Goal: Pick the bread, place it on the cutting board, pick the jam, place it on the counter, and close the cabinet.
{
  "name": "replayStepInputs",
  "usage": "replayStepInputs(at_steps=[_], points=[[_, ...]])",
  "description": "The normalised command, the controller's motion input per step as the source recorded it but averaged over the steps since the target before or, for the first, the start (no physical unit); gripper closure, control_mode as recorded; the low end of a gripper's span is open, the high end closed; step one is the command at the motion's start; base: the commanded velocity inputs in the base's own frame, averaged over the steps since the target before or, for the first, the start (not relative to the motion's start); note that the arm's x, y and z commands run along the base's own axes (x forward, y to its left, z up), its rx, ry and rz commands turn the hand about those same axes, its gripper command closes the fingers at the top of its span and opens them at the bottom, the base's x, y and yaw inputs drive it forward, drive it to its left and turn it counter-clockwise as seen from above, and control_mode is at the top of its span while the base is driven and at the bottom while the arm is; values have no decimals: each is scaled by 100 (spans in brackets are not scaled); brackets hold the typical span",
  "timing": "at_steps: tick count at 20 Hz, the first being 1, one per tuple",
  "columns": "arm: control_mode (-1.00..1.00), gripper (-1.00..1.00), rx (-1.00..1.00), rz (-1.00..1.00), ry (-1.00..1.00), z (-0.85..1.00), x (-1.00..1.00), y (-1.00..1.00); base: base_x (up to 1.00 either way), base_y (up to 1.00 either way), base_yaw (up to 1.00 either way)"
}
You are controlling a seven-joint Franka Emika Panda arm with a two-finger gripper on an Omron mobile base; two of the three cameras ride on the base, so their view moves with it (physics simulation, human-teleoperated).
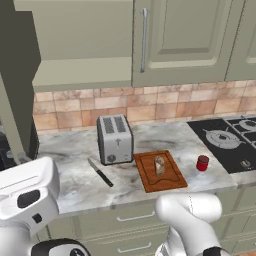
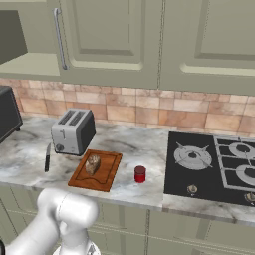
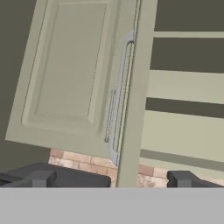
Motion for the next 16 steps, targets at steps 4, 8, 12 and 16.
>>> replayStepInputs(at_steps=[4,8,12,16], points=[[-100,-100,0,-8,0,-4,15,13,0,0,0],[-100,-100,0,-8,0,-4,21,15,0,0,0],[-100,-100,0,-9,0,-4,25,12,0,0,0],[-100,-100,0,-9,0,-5,25,11,0,0,0]])
